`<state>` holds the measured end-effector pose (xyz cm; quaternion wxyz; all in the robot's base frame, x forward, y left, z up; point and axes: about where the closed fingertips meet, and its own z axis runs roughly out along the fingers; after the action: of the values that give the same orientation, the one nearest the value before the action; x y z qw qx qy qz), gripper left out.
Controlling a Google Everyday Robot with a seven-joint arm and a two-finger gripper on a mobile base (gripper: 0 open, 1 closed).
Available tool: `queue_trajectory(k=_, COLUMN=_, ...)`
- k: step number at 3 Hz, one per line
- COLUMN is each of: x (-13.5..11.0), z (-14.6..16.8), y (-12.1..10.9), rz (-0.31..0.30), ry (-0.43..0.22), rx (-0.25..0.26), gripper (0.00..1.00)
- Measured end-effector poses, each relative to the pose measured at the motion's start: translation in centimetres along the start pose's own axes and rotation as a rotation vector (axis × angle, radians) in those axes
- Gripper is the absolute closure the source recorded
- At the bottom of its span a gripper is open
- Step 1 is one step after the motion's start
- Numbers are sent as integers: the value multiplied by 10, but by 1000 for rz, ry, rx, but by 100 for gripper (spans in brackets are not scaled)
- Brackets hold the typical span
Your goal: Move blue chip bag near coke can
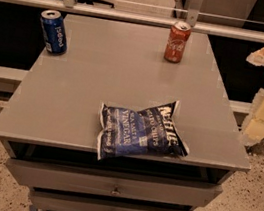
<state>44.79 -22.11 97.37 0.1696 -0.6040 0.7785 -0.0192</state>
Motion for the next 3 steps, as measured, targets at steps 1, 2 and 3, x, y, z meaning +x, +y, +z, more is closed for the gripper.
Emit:
queue_trajectory(k=1, x=-12, z=21, y=0, rz=29, ry=-89, rx=-43, gripper=0)
queue_trajectory(k=2, x=-50, z=50, y=13, rz=48, ry=-213, rx=-118, gripper=0)
queue_trajectory(k=3, x=-82, z=70, y=35, rz=59, ry=-302, rx=-187, gripper=0)
